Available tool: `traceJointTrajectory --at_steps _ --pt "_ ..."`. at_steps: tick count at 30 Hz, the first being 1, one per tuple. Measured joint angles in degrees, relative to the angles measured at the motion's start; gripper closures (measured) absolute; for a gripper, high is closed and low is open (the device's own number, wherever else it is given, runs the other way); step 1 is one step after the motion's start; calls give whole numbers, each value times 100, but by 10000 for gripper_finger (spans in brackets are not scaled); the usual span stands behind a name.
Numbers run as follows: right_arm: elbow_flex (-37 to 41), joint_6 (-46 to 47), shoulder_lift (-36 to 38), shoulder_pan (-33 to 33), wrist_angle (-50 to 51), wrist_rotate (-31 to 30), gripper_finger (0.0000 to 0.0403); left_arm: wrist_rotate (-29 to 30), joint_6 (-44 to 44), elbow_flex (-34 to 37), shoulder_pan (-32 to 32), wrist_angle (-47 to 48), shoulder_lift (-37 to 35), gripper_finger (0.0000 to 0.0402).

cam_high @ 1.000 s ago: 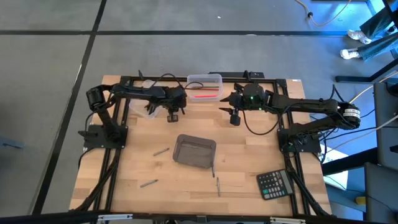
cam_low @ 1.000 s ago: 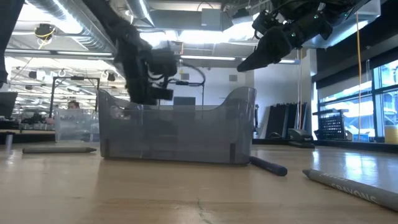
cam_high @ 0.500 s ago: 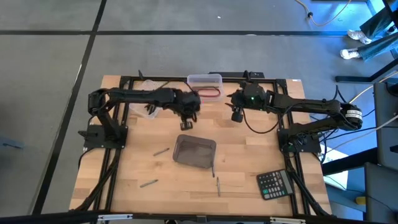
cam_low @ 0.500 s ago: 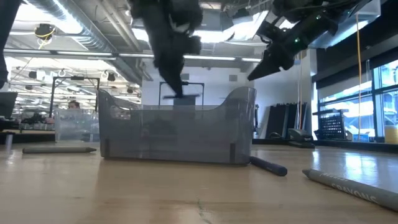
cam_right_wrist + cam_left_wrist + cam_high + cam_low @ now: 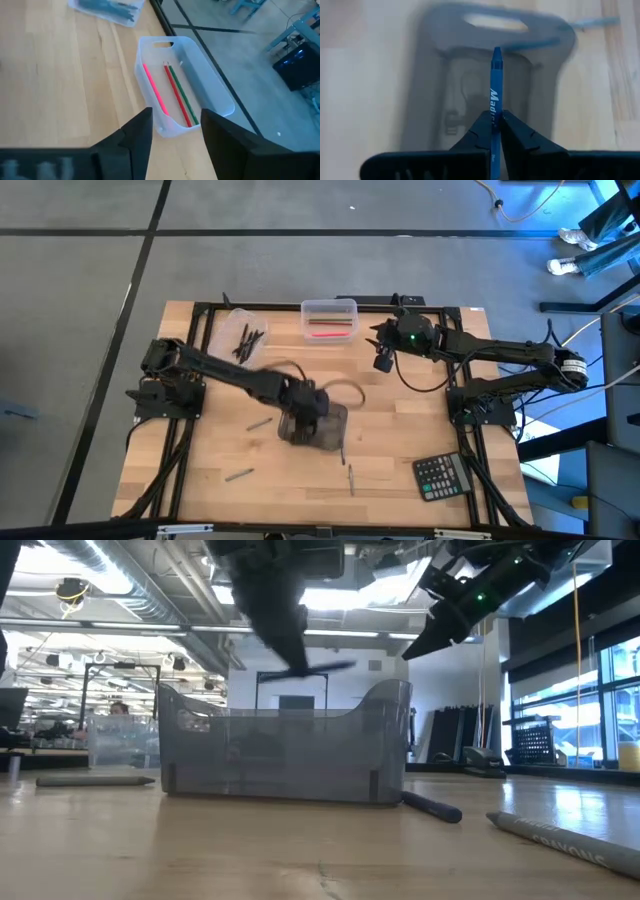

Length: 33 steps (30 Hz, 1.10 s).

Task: Sort crayons/erasers/pens/pencils in bins
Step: Put the blue crayon into the black bin, then put the gray crayon into the black bin

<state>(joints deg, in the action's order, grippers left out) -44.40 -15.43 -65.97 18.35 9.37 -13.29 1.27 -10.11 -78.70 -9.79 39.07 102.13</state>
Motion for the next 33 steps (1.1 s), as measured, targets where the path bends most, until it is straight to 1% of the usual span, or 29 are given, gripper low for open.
traceJointTrajectory --at_steps 4,11,14,17,19,21,23,25,27,31,33 --pt "2 189 30 -53 44 136 232 85 -24 0 -207 -53 509 386" --pt "2 670 27 -308 294 135 232 99 -28 2 -173 -61 1085 385" --pt "2 899 27 -520 316 132 232 118 -28 2 -119 -57 1213 379" --pt "2 1026 27 -791 345 133 232 170 -28 2 -85 -100 1209 363" --pt "2 1100 27 -965 344 133 232 382 -35 2 -77 -95 1185 351" --pt "2 1210 27 -1140 344 127 232 635 -223 -28 -75 -90 1137 337" --pt "2 1309 27 -1299 346 29 232 683 -459 -111 -70 -44 1132 325" --pt "-1 1407 34 -1460 373 -123 232 683 -481 -191 -86 31 1130 315" --pt "-72 1541 52 -1612 628 -329 232 714 -518 -333 -128 196 1130 306" --pt "-392 1919 97 -1933 1339 -864 232 741 -807 -1005 -265 1210 1128 299" --pt "-489 2103 97 -2114 1579 -1171 232 991 -890 -1403 -388 1767 1123 300"
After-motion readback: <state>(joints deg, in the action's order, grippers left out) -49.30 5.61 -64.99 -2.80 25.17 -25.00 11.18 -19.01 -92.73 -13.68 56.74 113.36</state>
